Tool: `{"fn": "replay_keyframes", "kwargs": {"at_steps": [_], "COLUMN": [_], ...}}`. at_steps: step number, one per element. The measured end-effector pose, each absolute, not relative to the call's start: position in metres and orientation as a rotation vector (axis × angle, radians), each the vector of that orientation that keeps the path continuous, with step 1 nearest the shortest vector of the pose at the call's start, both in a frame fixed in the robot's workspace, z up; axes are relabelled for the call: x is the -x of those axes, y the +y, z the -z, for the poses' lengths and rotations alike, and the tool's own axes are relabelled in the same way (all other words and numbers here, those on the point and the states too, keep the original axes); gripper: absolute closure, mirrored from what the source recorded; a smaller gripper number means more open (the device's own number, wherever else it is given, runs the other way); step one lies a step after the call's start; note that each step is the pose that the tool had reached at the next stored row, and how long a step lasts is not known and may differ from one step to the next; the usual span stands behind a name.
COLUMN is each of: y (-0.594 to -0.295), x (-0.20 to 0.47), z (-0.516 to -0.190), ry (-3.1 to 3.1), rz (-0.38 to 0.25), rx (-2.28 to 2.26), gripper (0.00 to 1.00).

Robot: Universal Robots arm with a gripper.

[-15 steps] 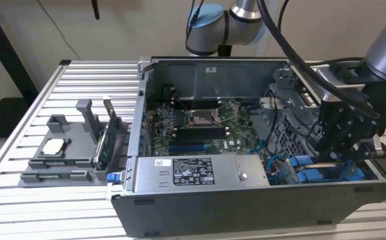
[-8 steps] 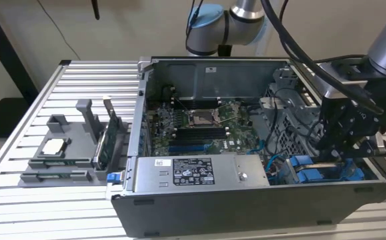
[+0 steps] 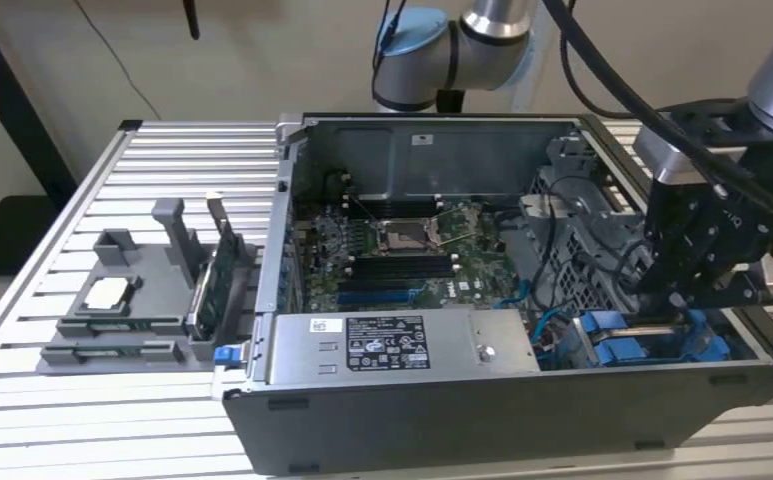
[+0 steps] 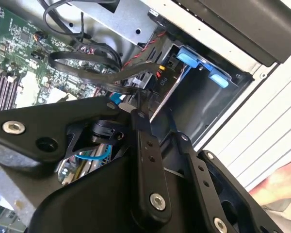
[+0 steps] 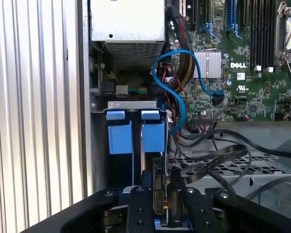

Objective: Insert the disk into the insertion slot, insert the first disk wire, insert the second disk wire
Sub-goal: 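Insert the second disk wire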

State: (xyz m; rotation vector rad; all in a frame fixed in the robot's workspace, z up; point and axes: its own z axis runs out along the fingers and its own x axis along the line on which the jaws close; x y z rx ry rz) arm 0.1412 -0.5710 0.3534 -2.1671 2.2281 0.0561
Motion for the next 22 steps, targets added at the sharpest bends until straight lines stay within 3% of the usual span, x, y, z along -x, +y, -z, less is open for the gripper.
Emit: {"fn": "replay_keyframes", "kwargs": {"at_steps": [22], "y": [-0.571], "x": [-0.141], "z": [-0.379], "ry": [2.229], "rz": [-0.056], "rx": [2.166], "gripper": [0.70]}}
